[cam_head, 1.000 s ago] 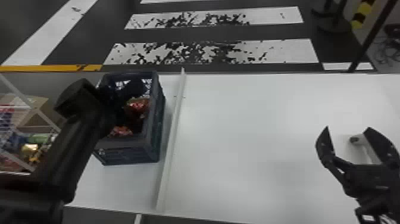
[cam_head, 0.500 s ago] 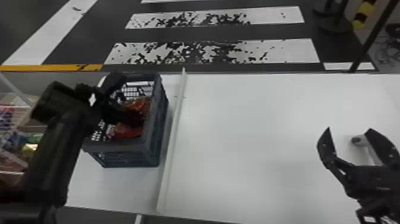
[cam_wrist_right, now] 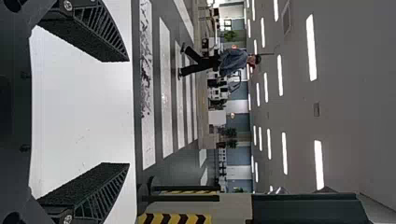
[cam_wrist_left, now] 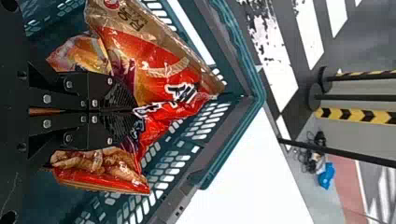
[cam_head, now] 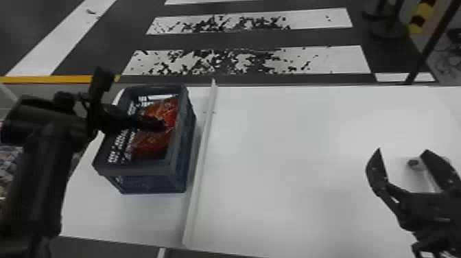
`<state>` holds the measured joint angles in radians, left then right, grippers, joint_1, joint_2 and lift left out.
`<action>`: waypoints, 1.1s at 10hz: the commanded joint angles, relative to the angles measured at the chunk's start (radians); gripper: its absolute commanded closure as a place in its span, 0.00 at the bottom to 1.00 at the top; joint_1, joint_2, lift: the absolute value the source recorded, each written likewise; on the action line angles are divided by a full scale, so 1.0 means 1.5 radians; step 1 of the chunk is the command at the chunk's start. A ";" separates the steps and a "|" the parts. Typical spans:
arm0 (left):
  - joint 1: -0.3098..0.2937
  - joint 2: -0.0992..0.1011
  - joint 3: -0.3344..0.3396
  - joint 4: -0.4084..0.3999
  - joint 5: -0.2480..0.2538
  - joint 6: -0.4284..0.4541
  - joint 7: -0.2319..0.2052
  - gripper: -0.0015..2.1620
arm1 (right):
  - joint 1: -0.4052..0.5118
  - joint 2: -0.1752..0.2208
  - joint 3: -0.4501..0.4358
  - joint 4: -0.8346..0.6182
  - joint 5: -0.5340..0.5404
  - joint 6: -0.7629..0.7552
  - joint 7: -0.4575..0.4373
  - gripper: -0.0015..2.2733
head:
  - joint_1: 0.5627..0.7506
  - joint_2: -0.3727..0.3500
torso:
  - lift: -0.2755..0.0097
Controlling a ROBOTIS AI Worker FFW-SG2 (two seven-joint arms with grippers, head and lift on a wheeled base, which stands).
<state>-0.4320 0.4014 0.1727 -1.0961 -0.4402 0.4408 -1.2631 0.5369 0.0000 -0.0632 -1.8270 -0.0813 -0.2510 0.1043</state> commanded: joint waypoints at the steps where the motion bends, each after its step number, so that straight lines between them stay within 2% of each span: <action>1: 0.001 0.019 0.008 -0.008 0.044 0.012 -0.023 0.99 | -0.001 0.001 0.003 -0.002 0.000 0.005 0.000 0.03 | 0.70 0.73 | 0.63; 2: 0.002 0.033 0.009 -0.011 0.075 0.019 -0.040 0.99 | -0.004 0.001 0.004 -0.002 0.000 0.014 0.000 0.03 | 0.70 0.74 | 0.63; 3: 0.002 0.041 0.016 -0.011 0.090 0.029 -0.055 0.99 | -0.005 0.001 0.005 -0.002 0.000 0.020 0.000 0.03 | 0.70 0.74 | 0.63; 4: 0.002 0.043 0.026 -0.012 0.106 0.031 -0.071 0.99 | -0.006 0.001 0.007 -0.002 0.000 0.024 0.000 0.03 | 0.70 0.75 | 0.63; 5: 0.008 0.049 0.035 -0.013 0.138 0.033 -0.081 0.99 | -0.007 0.001 0.008 -0.002 0.001 0.026 -0.001 0.03 | 0.70 0.75 | 0.63; 6: 0.018 0.049 0.053 -0.029 0.161 0.043 -0.097 0.99 | -0.008 0.001 0.009 -0.003 0.003 0.026 -0.001 0.03 | 0.70 0.76 | 0.63; 8: 0.041 0.049 0.070 -0.067 0.206 0.090 -0.098 0.99 | -0.008 0.001 0.009 -0.003 0.003 0.026 -0.001 0.03 | 0.70 0.76 | 0.63; 9: 0.048 0.048 0.082 -0.104 0.232 0.133 -0.097 0.99 | -0.008 0.001 0.009 -0.004 0.004 0.026 -0.001 0.03 | 0.70 0.76 | 0.63; 10: 0.058 0.043 0.089 -0.156 0.244 0.197 -0.097 0.99 | -0.008 0.001 0.009 -0.005 0.004 0.026 -0.001 0.03 | 0.70 0.76 | 0.63; 11: 0.061 0.034 0.097 -0.213 0.255 0.260 -0.097 0.99 | -0.008 0.001 0.009 -0.006 0.004 0.028 -0.001 0.03 | 0.70 0.75 | 0.63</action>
<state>-0.3450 0.4599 0.3110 -1.3622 -0.0700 0.7687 -1.4077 0.5246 0.0000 -0.0491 -1.8356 -0.0752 -0.2107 0.1027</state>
